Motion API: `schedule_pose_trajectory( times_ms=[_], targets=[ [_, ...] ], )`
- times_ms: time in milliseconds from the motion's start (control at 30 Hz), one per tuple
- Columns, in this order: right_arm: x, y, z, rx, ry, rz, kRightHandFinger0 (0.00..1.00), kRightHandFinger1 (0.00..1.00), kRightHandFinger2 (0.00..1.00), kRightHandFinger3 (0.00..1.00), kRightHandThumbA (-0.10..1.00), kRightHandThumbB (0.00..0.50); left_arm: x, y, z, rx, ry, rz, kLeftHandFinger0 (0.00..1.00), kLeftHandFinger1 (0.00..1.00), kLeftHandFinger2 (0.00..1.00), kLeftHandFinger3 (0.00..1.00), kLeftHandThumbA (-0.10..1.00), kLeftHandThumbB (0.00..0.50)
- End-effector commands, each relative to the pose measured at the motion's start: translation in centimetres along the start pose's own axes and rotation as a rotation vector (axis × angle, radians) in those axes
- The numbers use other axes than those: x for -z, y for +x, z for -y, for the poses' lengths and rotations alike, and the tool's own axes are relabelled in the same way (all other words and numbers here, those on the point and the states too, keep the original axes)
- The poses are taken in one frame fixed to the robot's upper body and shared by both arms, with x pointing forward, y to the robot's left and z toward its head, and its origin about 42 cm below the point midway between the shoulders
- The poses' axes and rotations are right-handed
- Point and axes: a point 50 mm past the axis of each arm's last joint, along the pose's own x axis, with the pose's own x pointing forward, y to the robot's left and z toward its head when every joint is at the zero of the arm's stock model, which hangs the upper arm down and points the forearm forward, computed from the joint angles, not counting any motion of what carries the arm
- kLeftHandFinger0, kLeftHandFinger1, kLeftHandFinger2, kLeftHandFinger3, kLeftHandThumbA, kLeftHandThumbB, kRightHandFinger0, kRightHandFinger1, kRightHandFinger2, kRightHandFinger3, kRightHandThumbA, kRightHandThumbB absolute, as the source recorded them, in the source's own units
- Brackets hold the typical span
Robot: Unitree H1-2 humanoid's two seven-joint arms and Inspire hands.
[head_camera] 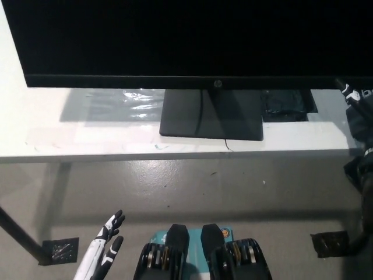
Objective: The monitor is being placed at the center of the desk and the robot uses its right hand to grab on the right side of the monitor and tilt the angle of the montior sideways.
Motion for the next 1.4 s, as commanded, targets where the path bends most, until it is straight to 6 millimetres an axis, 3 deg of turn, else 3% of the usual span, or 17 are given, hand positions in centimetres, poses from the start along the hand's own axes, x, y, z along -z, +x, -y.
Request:
schedule_pose_trajectory(
  times_ms=[0,100,200,467,667,800,900,1000,1067,1200,1367],
  targets=[
    [-4.2,3.5,-3.6,-0.078,-0.050,0.130,1.00,1.00,1.00,1.00,1.00,0.249,-0.5,0.4,-0.7,-0.009,-0.002,0.051,1.00,1.00,1.00,1.00,1.00,0.257],
    [-4.3,4.2,-3.9,-0.078,-0.057,0.129,1.00,1.00,1.00,1.00,1.00,0.231,-0.5,0.5,-0.8,-0.007,-0.012,0.051,1.00,1.00,1.00,1.00,1.00,0.254],
    [-4.4,4.7,-4.7,-0.080,-0.056,0.131,1.00,1.00,1.00,1.00,1.00,0.273,-0.6,0.6,-0.9,-0.005,-0.004,0.056,1.00,1.00,1.00,1.00,1.00,0.244],
    [-4.6,5.8,-6.7,-0.089,-0.059,0.127,1.00,1.00,1.00,1.00,1.00,0.319,-0.6,0.6,-0.9,-0.001,0.002,0.055,1.00,1.00,1.00,1.00,1.00,0.235],
    [-4.9,6.1,-7.7,-0.099,-0.070,0.125,1.00,1.00,1.00,1.00,1.00,0.305,-0.6,0.7,-0.7,-0.001,-0.002,0.057,1.00,1.00,1.00,1.00,1.00,0.249],
    [-4.7,5.3,-7.8,-0.117,-0.073,0.138,1.00,1.00,1.00,1.00,1.00,0.303,-0.8,0.9,-0.8,0.001,0.006,0.065,1.00,1.00,1.00,1.00,1.00,0.238],
    [-4.3,3.5,-7.4,-0.158,-0.118,0.156,1.00,1.00,1.00,1.00,1.00,0.330,-0.8,1.0,-0.8,0.001,0.004,0.066,1.00,1.00,1.00,1.00,1.00,0.237],
    [-3.5,-0.7,-7.3,-0.216,-0.164,0.205,1.00,1.00,1.00,1.00,1.00,0.307,-0.9,1.3,-1.1,-0.003,0.007,0.072,1.00,1.00,1.00,1.00,1.00,0.241],
    [-3.2,-2.2,-7.3,-0.237,-0.184,0.214,1.00,1.00,1.00,1.00,1.00,0.311,-0.9,1.3,-1.2,-0.004,0.008,0.070,1.00,1.00,1.00,1.00,1.00,0.244],
    [-2.6,-8.9,-7.0,-0.323,-0.262,0.271,1.00,1.00,1.00,1.00,1.00,0.258,-0.7,1.2,-1.1,-0.007,0.000,0.063,1.00,1.00,1.00,1.00,1.00,0.246],
    [-3.1,-15.5,-7.0,-0.370,-0.372,0.367,1.00,1.00,1.00,1.00,1.00,0.312,-0.6,1.1,-0.9,-0.003,-0.008,0.057,1.00,1.00,1.00,1.00,1.00,0.253]
  ],
)
